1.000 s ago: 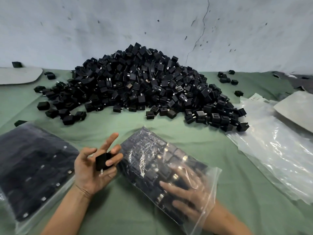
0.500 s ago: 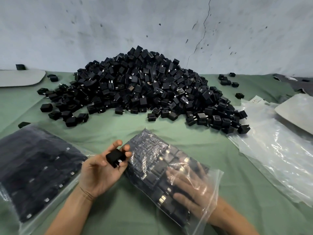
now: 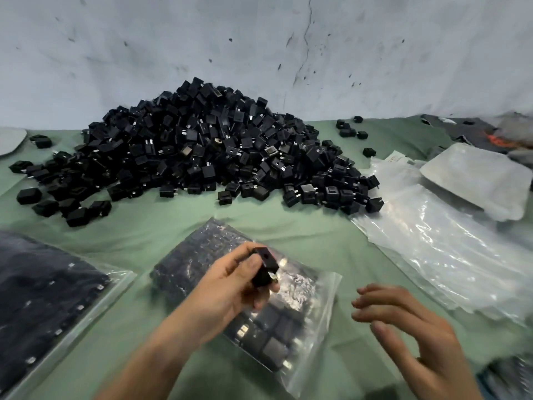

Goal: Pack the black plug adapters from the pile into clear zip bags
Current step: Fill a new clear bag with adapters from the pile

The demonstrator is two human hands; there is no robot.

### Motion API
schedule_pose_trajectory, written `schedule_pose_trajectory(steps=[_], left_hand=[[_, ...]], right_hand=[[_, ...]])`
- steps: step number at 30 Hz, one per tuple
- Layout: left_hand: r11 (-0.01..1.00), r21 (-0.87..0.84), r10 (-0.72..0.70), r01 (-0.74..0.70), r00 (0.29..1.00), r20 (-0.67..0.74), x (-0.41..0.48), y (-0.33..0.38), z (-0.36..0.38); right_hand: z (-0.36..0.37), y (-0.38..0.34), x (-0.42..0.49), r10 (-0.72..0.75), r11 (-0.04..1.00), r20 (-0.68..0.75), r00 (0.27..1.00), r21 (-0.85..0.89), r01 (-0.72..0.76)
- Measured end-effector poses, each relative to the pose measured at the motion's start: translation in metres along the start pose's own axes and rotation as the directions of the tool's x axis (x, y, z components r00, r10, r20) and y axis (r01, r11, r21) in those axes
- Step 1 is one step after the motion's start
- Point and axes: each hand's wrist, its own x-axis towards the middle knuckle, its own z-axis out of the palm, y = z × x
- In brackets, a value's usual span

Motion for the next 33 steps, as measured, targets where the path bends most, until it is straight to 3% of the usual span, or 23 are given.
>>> schedule_pose_trajectory(steps=[5,10,15,17,19,20,21,23,24,28,33], left_hand=[[0.953,0.299,-0.129,0.059,0.967,0.221,0.021,-0.005,0.047],[0.857,0.508,-0.304,0.085,0.880,0.366,0.026,0.010,0.047],[0.719,0.691,-0.459,0.070,0.795,0.397,0.030,0.017,0.048],[0.727,0.680,-0.448,0.097,0.817,0.363,0.029,0.018,0.049],[0.700,0.711,-0.327,0.065,0.915,0.238,0.026,0.015,0.045],[0.614,0.789,-0.219,0.025,0.966,0.139,0.022,0.011,0.043],[0.454,0.891,-0.103,-0.010,0.993,0.064,0.017,0.003,0.042],[0.044,0.997,0.015,-0.058,0.998,0.058,0.005,-0.019,0.047],[-0.096,0.991,0.035,-0.091,0.995,0.095,0.000,-0.029,0.053],[-0.223,0.972,0.139,-0.075,0.984,0.108,0.000,-0.046,0.061],[-0.241,0.963,0.236,-0.122,0.955,0.180,-0.002,-0.043,0.069]], right_hand=[[0.005,-0.019,0.018,-0.111,0.993,0.140,0.984,-0.011,0.113],[-0.004,-0.017,0.020,-0.075,0.997,0.274,0.959,0.020,0.073],[-0.007,-0.016,0.022,-0.116,0.991,0.402,0.908,-0.012,0.132],[-0.007,-0.012,0.017,-0.099,0.994,0.345,0.933,-0.015,0.111],[-0.009,-0.002,0.007,0.014,1.000,0.259,0.966,0.010,-0.017],[-0.008,0.006,-0.001,0.083,0.996,0.211,0.974,0.021,-0.090],[-0.007,0.014,-0.009,0.148,0.988,0.172,0.974,0.028,-0.155],[0.004,0.026,-0.025,0.227,0.973,0.152,0.962,0.005,-0.230],[0.011,0.030,-0.031,0.239,0.971,0.169,0.956,-0.019,-0.240],[0.039,0.035,-0.042,0.239,0.970,0.140,0.961,-0.082,-0.229],[0.056,0.034,-0.029,0.177,0.982,0.141,0.974,-0.097,-0.164]])
